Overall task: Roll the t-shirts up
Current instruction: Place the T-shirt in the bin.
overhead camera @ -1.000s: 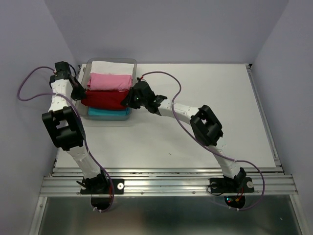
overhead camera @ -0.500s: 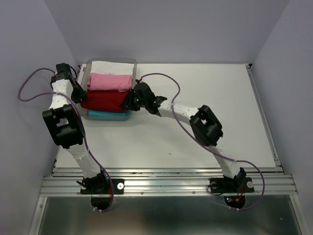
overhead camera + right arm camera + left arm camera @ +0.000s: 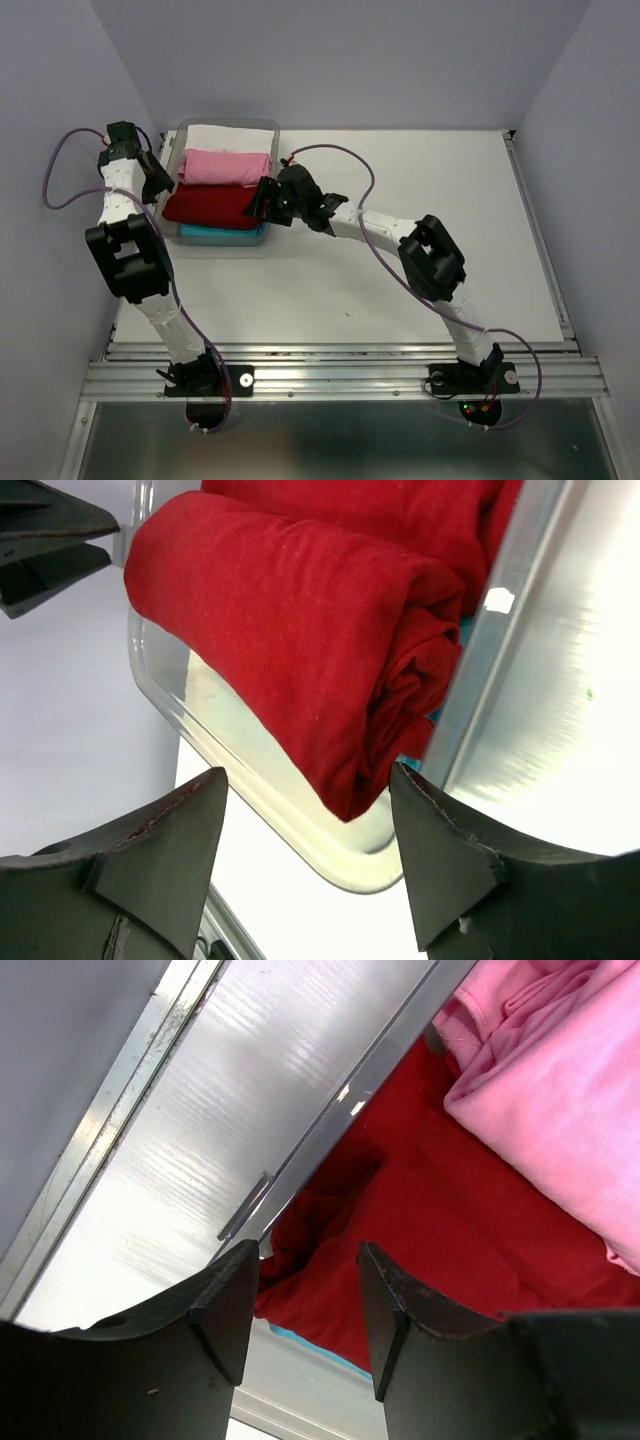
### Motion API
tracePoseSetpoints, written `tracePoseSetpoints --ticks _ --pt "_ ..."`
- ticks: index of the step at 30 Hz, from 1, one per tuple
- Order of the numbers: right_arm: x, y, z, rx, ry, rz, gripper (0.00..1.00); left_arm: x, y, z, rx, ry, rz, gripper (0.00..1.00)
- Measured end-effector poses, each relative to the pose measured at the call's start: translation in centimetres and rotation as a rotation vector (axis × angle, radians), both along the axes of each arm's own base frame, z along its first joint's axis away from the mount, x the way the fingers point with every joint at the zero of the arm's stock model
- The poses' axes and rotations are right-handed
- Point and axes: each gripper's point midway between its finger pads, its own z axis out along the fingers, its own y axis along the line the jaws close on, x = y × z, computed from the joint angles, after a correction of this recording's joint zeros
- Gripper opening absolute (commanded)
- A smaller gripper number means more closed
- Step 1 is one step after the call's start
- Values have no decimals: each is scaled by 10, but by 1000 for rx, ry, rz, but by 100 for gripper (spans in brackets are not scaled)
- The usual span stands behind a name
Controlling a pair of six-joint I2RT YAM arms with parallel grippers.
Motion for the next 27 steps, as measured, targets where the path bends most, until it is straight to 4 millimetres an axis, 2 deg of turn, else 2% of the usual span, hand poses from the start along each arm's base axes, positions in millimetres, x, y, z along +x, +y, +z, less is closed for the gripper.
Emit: tracePoseSetpoints --ticks 3,8,10,11,14,15,16,18,24,26,27 --pt "-1 -5 2 -21 -4 -5 77 2 1 4 4 -10 -1 55" --pt "-2 -20 10 -80 -27 -29 77 4 1 7 7 -18 -2 55" --pt "-5 -32 8 -119 -26 -48 72 4 1 7 6 -18 -1 55" --pt "-7 -38 6 -141 -24 -58 69 4 1 7 7 -20 0 55" --pt "-4 -50 7 -203 -58 -95 49 3 3 12 29 -23 14 54" --pt "-4 -50 7 -211 -66 -99 34 3 3 14 35 -27 16 54" --pt "-5 -50 8 -233 -80 -97 27 3 1 19 44 -35 19 54" --pt "-8 -44 14 -244 -99 -86 17 4 -5 32 51 -65 14 52" --pt "1 -5 53 -178 -198 -40 17 11 -28 81 22 -231 -46 50" --pt "11 12 59 -144 -228 -24 17 13 -34 85 8 -264 -62 49" --pt "14 18 55 -139 -233 -20 17 14 -37 84 -2 -270 -69 49"
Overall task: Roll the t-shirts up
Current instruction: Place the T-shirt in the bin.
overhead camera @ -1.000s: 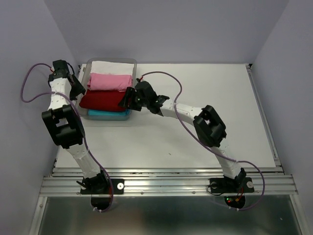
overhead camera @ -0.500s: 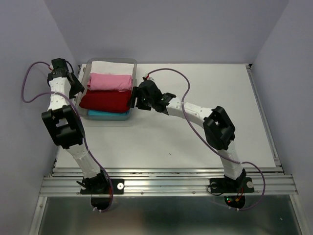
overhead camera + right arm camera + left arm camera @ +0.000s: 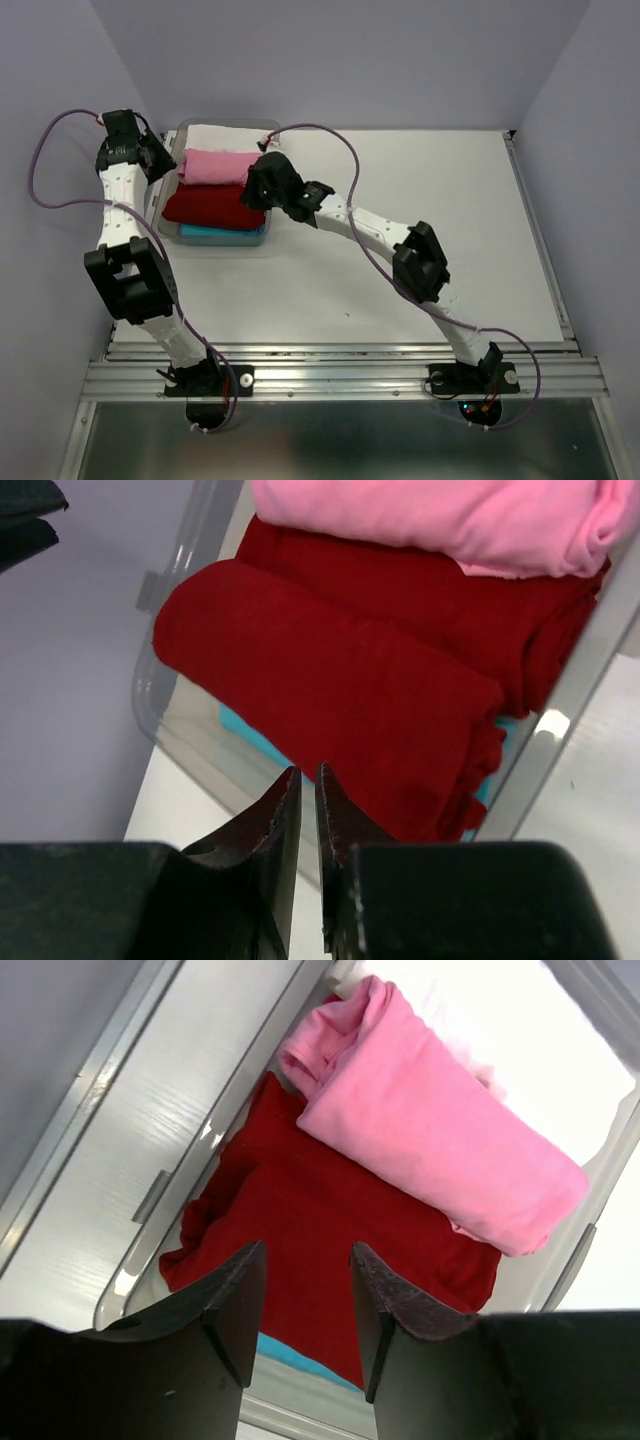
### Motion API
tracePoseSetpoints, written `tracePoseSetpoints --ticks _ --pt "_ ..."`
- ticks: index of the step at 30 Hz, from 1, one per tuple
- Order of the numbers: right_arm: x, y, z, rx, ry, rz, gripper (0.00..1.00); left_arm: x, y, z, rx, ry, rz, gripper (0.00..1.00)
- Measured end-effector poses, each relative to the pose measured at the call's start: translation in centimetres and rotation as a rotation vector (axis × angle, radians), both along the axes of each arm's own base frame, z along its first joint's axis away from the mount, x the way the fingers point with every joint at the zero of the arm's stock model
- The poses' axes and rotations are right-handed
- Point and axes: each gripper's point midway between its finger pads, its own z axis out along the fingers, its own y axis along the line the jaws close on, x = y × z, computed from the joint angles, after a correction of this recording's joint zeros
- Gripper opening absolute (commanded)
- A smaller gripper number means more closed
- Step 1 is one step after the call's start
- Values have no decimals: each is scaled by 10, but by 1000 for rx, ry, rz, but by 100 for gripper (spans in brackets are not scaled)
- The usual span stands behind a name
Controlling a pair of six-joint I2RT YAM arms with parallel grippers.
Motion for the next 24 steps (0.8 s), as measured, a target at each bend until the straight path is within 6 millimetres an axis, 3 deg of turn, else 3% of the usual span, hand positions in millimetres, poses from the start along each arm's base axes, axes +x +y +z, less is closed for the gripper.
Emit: tracePoseSetpoints --ticks 2,8,10,13,17,20,22,24 --pt "6 10 -12 0 -1 9 17 0 -4 -13 -23 13 -12 49" --pt "10 18 -99 -82 92 15 16 -2 -8 -82 -77 146 -20 47" --pt "11 21 -97 -67 86 19 17 -8 -11 -107 -98 202 -19 47" --pt "11 21 -95 -67 86 21 18 -12 -12 -124 -108 242 -17 47" --pt "10 20 -93 -73 82 24 25 -9 -11 -114 -104 229 -21 47" --pt "9 17 -81 -78 67 26 36 -3 -11 -92 -102 200 -28 47" --pt "8 11 -70 -86 54 22 54 2 -14 -71 -93 170 -39 47" --pt "4 1 -47 -91 29 15 81 6 -16 -39 -73 114 -53 47"
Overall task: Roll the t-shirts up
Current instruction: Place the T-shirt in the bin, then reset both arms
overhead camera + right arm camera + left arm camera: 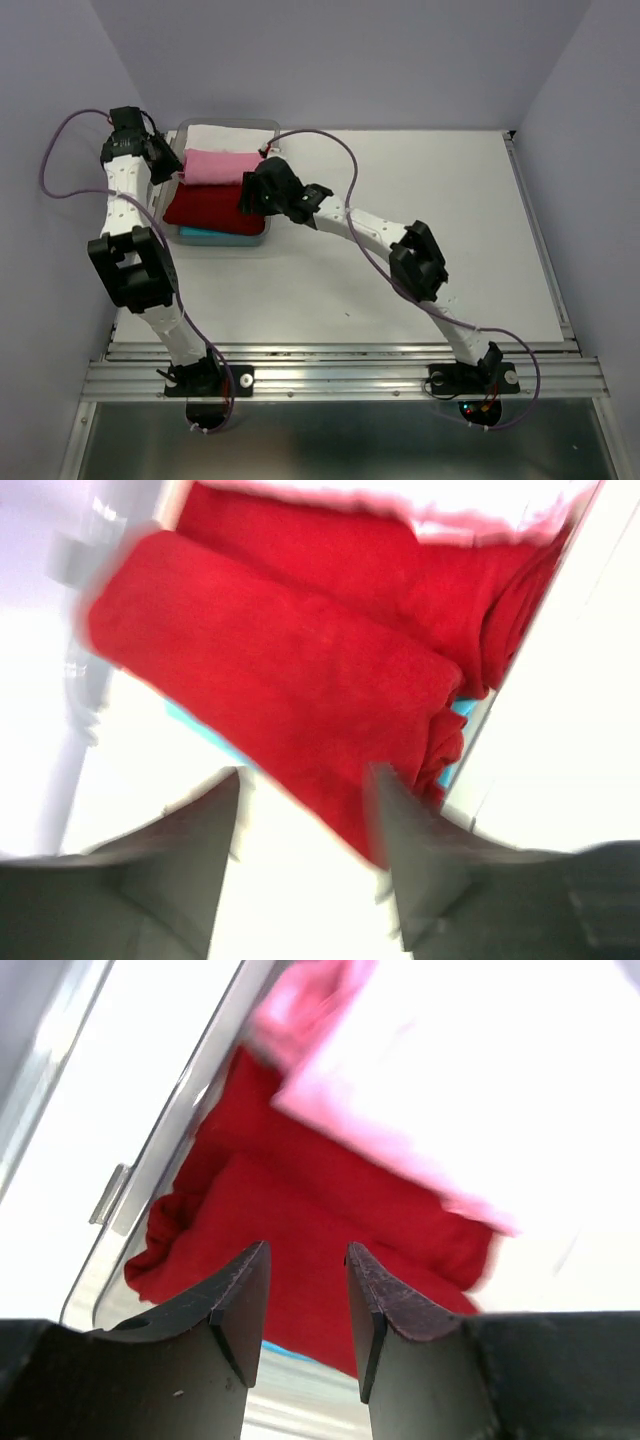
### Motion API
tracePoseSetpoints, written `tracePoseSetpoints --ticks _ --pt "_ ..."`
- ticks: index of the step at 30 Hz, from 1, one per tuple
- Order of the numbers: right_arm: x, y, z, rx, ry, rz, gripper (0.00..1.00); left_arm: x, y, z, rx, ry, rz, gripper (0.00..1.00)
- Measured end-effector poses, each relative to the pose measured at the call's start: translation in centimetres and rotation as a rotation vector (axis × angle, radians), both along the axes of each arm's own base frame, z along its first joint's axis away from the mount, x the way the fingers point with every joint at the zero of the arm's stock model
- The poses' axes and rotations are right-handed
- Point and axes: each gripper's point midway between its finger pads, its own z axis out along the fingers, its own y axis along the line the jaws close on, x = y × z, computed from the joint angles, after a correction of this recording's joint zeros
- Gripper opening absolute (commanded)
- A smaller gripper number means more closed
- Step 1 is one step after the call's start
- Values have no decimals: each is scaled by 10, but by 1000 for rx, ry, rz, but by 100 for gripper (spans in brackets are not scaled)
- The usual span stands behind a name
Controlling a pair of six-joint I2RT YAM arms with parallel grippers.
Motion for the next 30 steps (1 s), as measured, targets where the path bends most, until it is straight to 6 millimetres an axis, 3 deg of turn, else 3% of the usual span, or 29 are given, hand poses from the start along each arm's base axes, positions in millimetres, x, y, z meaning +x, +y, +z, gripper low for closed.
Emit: tracePoseSetpoints --ticks 1,3,6,9,11,14,19,23,26,30 --pt "-2 -7 17 1 -20 -9 100 2 -4 23 11 -47 -16 48" --pt "-5 -22 49 8 -60 -34 100 1 -15 62 31 -132 -59 51" --pt "-12 -57 103 22 -137 -109 100 -14 -47 119 59 -261 -160 56" --pt "-24 -104 143 26 -199 -210 100 -40 -101 164 73 -381 -294 56" --pt "-33 -140 155 -1 -226 -289 100 -58 -134 177 61 -424 -378 57" --pt "-50 -193 145 -78 -228 -399 100 -87 -178 182 27 -460 -504 57" --pt "-95 -290 91 -270 -157 -555 100 -113 -194 159 6 -434 -554 57" --pt "-138 -353 64 -315 -97 -644 100 -128 -202 140 -7 -405 -584 57" --pt "-165 -390 55 -294 -67 -704 100 -142 -216 127 -21 -400 -631 57" --pt "-184 -416 44 -272 -41 -766 100 -159 -234 111 -40 -395 -695 57"
